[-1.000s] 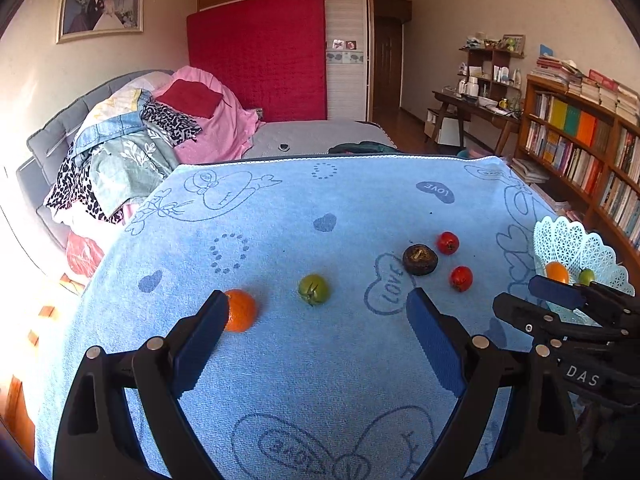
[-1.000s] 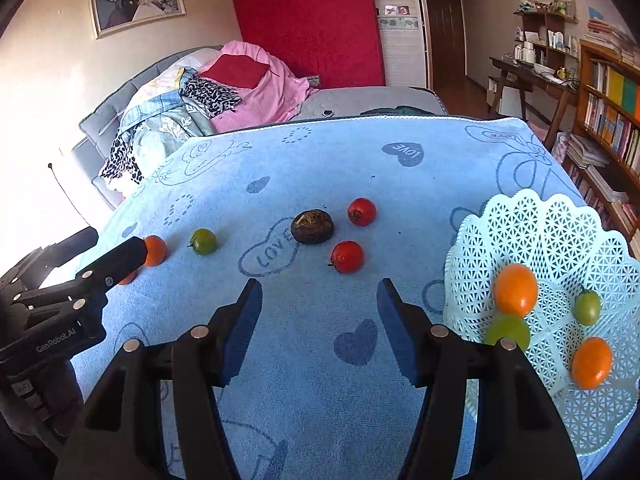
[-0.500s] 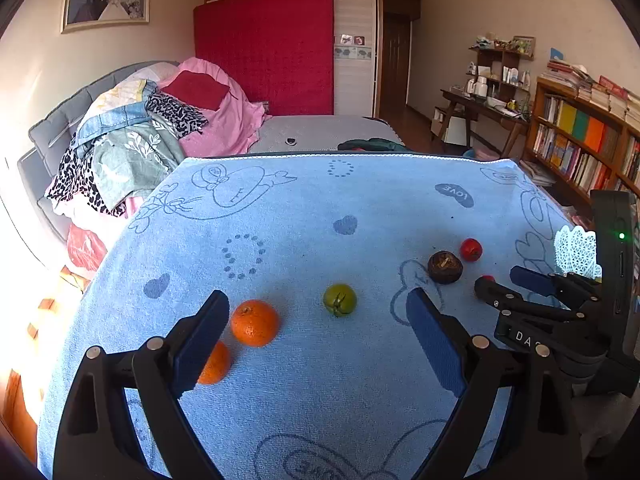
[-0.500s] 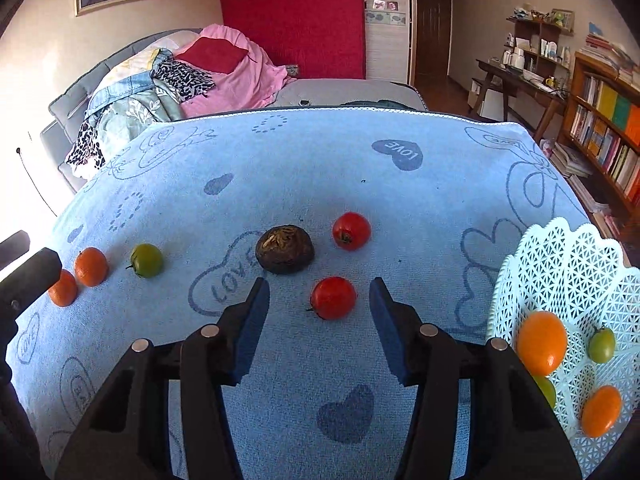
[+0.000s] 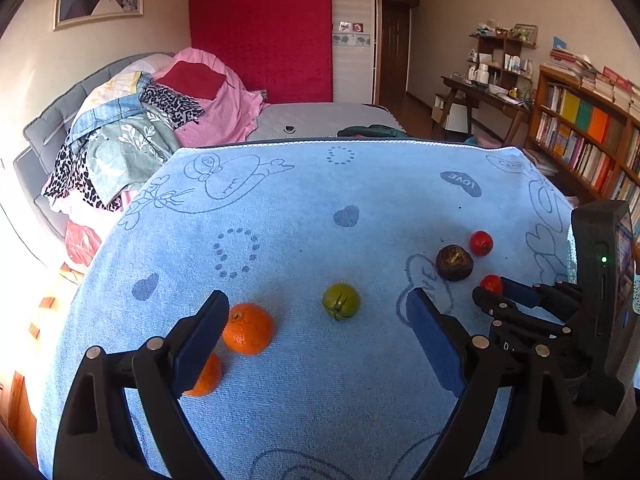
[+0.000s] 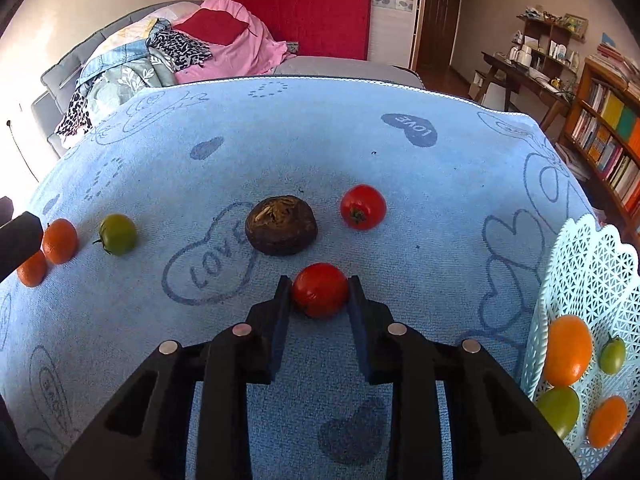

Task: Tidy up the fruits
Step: 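Close the right tool on a red cherry tomato, then drop the red tomato into the basket with the right tool while the left grasps the dark brown fruit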

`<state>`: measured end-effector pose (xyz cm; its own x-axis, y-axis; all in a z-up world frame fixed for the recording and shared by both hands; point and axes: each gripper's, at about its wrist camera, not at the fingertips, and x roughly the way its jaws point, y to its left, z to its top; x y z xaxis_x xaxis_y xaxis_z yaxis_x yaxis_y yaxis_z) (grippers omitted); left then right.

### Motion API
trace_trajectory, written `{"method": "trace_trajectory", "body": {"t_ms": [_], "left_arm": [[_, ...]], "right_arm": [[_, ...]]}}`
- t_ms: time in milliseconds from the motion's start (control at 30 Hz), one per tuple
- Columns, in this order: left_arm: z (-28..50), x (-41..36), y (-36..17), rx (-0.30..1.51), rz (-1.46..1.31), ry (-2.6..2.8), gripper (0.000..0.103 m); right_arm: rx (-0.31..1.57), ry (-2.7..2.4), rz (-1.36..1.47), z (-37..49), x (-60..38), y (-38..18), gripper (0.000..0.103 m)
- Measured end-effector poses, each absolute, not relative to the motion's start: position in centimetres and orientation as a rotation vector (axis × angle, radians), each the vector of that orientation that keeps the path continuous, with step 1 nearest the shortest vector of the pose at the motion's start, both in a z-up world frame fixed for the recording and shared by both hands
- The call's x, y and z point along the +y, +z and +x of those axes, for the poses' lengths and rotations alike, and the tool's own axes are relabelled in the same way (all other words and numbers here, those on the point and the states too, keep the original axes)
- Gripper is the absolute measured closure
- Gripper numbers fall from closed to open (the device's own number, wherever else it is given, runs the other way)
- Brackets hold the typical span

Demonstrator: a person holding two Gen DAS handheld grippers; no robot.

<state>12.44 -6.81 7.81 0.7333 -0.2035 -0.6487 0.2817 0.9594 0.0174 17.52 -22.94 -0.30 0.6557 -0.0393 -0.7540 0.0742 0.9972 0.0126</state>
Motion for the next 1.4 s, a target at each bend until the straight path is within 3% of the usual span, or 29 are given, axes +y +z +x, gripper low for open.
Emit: {"method": "trace_trajectory", "body": {"t_ms": [500,833,1167,1400], "left_arm": [[13.3,-11.9,7.4,0.708,0.176,-0.308,0.014],[14.9,-16.7,5.3,0.780,0.186,-0.404,0.014],[18.2,-20.4,2.7,0.874,0.186,-0.518,0.034],[18.8,-21.1,1.6,0.907,0.203,-0.533,0.060]], "right_arm": [[0.670,-0.038,0.178,10.8,-26.1,5.8,0.075],[0.617,-0.087,0.254,7.5,-29.6,6.7,0.075],[0.618,-0.179,0.309,6.7,-32.0,5.9,0.075],[0.604,-0.269,0.336,5.4,-32.8,6.2,0.075]]}}
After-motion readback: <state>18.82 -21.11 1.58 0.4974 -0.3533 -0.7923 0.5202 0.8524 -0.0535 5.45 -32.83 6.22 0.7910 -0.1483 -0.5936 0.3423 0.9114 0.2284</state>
